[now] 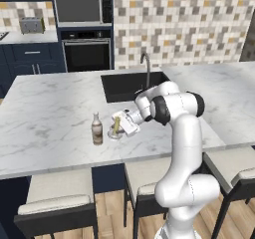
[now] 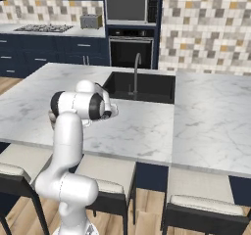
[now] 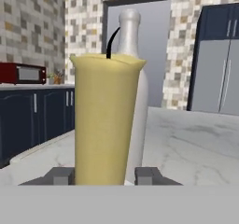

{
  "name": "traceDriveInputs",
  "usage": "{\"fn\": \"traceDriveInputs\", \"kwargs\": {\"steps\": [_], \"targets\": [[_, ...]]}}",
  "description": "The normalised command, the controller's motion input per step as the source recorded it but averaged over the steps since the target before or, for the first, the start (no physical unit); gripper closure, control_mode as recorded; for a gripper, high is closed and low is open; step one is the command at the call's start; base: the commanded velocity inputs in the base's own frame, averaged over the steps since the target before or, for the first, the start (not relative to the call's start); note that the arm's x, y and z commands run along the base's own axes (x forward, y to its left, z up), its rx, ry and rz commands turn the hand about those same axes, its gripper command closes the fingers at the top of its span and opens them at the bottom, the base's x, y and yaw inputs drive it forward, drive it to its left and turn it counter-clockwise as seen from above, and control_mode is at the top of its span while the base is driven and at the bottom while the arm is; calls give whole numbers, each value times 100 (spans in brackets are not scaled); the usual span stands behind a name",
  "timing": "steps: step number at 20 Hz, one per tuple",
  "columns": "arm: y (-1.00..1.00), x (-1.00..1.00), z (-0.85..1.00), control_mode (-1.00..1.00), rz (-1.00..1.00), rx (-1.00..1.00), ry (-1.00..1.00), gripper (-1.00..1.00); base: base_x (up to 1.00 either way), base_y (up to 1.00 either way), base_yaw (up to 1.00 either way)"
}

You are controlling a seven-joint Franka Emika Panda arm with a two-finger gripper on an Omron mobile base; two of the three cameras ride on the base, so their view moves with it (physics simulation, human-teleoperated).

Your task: Get the candle and the liquor from the cabinet and move them to the dining counter.

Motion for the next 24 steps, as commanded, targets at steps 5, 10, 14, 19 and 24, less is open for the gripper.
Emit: {"fn": "traceDriveInputs", "kwargs": {"steps": [5,10,14,19,24], "targets": [[9,8,-26,-100,1,-6,3,100,0,0,0],[10,-4,-30,-100,1,-11,0,100,0,0,0],[3,-14,-34,-100,0,-10,0,100,0,0,0],[0,-5,-37,-100,0,-2,0,100,0,0,0],[0,0,-32,-100,-2,0,0,-100,0,0,0]]}}
